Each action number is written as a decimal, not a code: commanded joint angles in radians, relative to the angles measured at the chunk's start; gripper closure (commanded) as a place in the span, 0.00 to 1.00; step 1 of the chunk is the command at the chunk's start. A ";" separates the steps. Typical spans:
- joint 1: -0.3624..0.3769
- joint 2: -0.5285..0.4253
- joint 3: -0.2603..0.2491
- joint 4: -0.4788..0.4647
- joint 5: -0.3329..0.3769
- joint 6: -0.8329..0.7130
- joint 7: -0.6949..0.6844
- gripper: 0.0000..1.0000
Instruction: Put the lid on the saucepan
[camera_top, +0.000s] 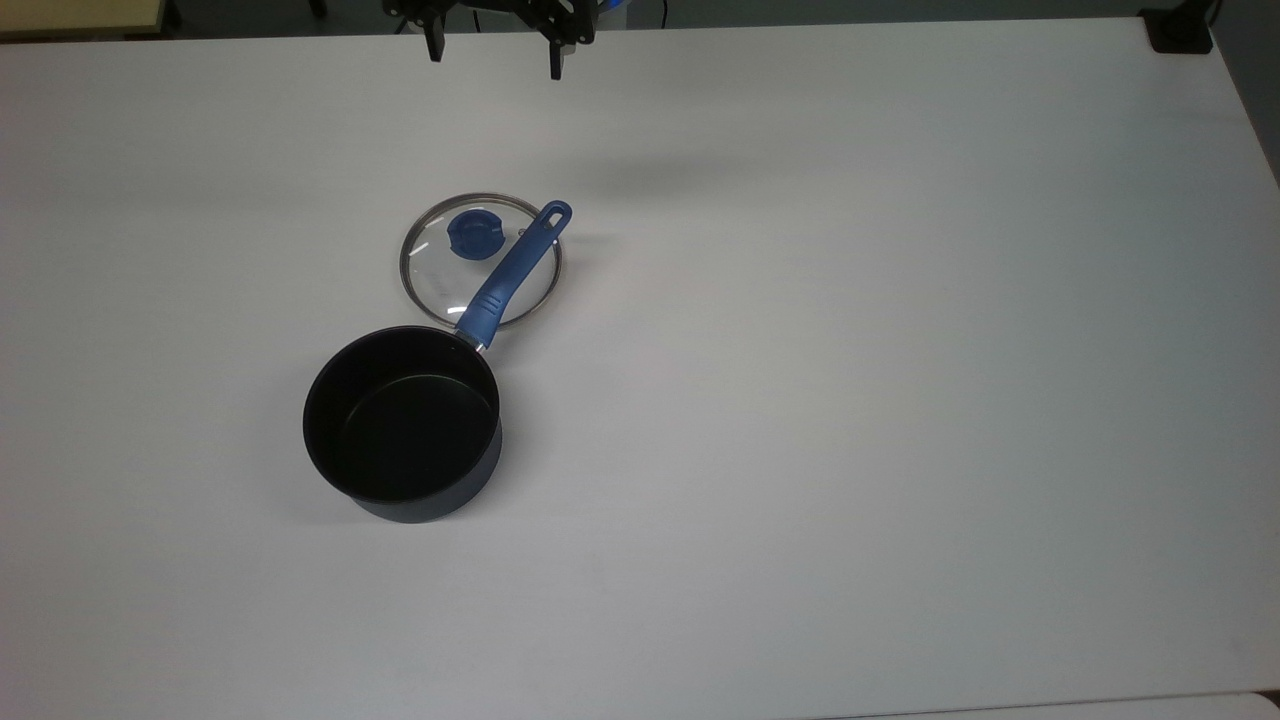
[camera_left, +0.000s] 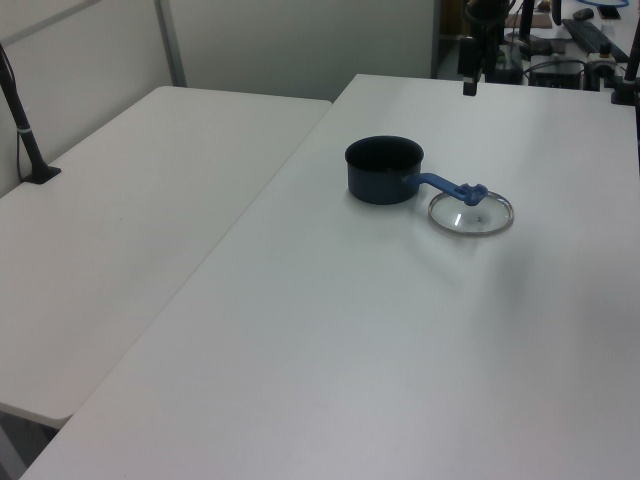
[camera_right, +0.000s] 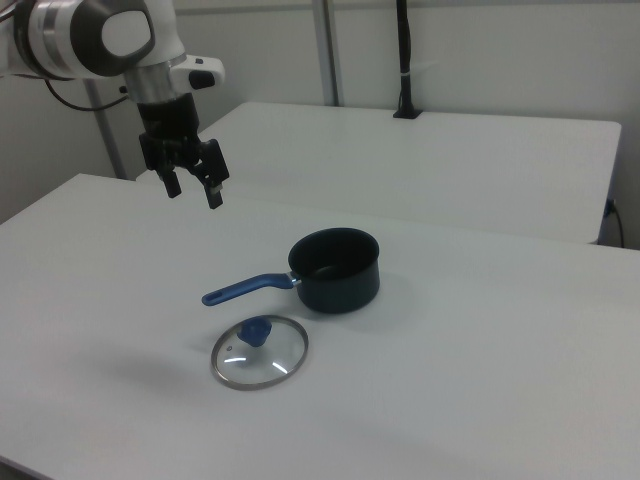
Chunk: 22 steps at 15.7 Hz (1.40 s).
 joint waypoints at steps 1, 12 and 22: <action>0.013 -0.012 -0.017 -0.010 -0.013 -0.017 0.017 0.00; 0.005 -0.004 -0.027 -0.005 -0.016 -0.014 -0.061 0.00; -0.123 -0.007 -0.026 -0.244 -0.038 0.156 -0.556 0.00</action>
